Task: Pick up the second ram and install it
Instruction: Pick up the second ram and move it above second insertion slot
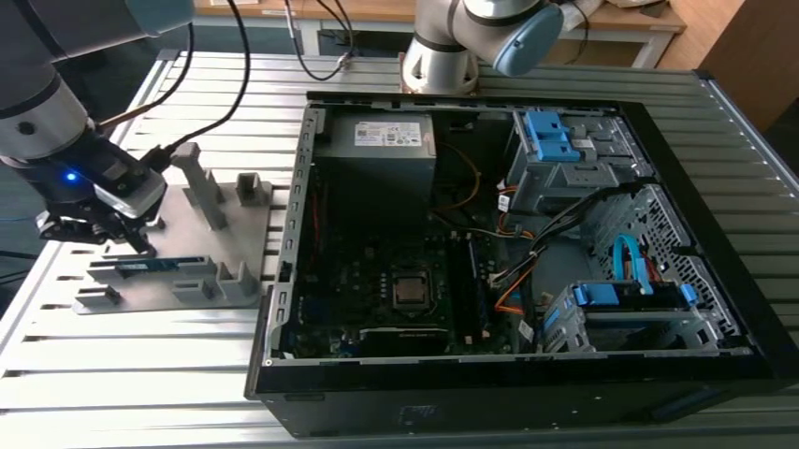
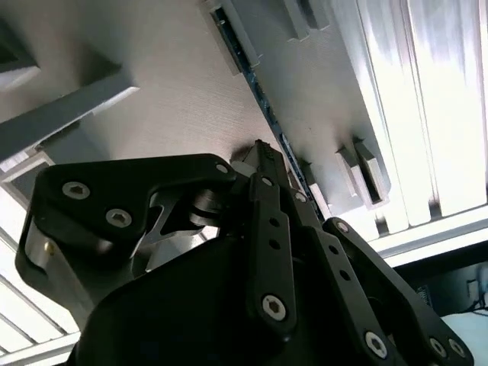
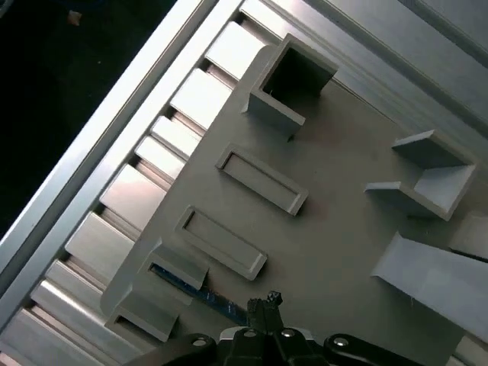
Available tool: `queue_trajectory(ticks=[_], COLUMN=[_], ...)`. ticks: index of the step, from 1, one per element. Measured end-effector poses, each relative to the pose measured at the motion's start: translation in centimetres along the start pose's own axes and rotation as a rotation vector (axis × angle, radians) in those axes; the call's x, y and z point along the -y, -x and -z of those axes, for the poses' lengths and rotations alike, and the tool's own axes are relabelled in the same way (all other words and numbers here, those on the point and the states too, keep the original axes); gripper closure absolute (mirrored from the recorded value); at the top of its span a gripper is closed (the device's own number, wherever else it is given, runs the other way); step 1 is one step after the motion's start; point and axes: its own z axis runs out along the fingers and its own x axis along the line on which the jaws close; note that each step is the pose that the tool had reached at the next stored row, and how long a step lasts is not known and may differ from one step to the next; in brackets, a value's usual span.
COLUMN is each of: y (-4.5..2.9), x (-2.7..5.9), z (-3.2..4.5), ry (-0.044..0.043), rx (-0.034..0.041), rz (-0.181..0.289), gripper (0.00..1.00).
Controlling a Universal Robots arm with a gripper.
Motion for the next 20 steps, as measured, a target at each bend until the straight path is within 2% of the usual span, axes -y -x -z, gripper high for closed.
queue_trajectory(ticks=[20], y=[0.00], x=[0.00], z=[0.00], ry=[0.0072], rx=[0.0024], rz=[0.237], gripper=[0.90])
